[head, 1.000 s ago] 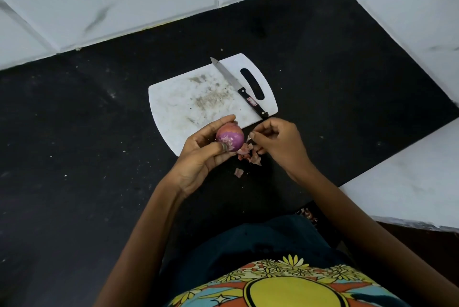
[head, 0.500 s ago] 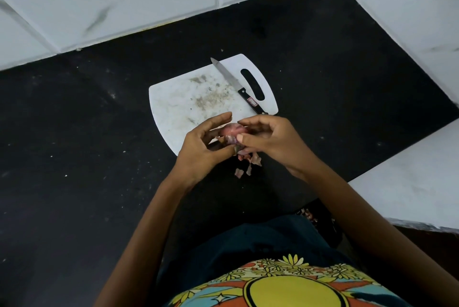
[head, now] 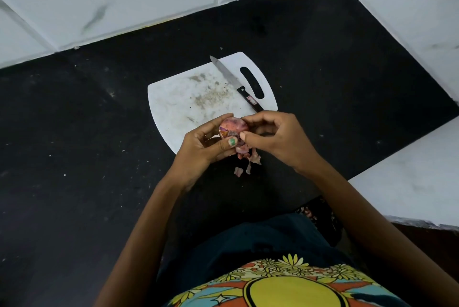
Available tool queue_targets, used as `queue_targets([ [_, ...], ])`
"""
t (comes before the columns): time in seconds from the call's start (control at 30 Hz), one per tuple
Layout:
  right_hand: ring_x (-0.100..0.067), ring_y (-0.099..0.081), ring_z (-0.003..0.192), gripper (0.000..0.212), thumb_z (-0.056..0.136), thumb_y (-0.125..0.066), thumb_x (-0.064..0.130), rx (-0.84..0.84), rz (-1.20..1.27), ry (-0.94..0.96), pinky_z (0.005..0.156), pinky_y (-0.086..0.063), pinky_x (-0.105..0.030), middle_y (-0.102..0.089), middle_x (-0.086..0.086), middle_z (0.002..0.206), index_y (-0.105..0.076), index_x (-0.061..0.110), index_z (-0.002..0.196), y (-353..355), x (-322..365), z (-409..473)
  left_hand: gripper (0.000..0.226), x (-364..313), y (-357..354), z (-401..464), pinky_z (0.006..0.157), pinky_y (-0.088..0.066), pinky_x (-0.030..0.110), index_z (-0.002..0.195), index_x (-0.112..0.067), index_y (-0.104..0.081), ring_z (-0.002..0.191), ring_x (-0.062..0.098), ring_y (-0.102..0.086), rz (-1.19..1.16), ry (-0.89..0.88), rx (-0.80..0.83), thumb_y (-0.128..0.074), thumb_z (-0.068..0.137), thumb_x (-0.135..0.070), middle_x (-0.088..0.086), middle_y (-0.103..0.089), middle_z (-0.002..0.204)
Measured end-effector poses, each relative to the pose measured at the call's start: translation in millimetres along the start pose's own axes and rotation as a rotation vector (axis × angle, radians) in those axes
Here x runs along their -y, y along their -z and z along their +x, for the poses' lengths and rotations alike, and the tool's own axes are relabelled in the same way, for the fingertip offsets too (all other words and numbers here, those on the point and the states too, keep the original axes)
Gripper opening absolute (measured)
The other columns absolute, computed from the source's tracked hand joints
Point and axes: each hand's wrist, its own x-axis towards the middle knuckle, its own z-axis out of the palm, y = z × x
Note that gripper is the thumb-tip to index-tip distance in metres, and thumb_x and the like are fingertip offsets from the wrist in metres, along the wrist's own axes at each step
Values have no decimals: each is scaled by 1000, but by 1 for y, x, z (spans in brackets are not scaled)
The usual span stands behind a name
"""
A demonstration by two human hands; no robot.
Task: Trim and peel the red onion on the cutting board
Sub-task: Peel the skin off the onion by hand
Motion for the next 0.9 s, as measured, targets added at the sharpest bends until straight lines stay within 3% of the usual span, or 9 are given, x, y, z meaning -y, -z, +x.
queue_targets([
  [0.23,-12,-72,77,24,73,-75,5,-16,-86,27,72,-60,-29,-74,-2,88,-73,9,97,2,4,1,46,0,2,0,74,-56,21,122,-19,-60,92,15,-69,3,21,19,-61,82,4,4,-70,102],
  [0.47,-7,-69,69,22,72,-73,6,-27,-169,50,68,-59,-24,-74,0,79,-75,11,94,1,6,-1,52,4,1,-2,77,-58,25,122,-17,-62,98,20,-68,-39,42,14,-68,71,-6,6,-69,109],
  [0.6,-10,-70,66,19,77,-65,0,-139,-215,85,66,-60,-31,-72,6,75,-76,10,89,2,2,1,50,6,0,-3,73,-57,22,118,-19,-63,98,19,-69,-59,58,30,-68,71,-5,2,-70,106],
  [0.8,-4,-70,72,24,76,-77,16,-13,-173,46,68,-56,-18,-74,2,84,-73,12,99,2,4,-3,49,6,3,-1,77,-58,25,120,-18,-63,98,19,-69,-46,49,2,-68,72,-8,5,-70,109],
  [0.9,-3,-69,74,23,74,-78,14,-21,-160,46,68,-55,-16,-74,2,84,-74,10,96,0,3,-2,49,5,3,-2,79,-57,26,119,-19,-63,100,20,-68,-35,49,7,-69,71,-9,6,-69,111],
])
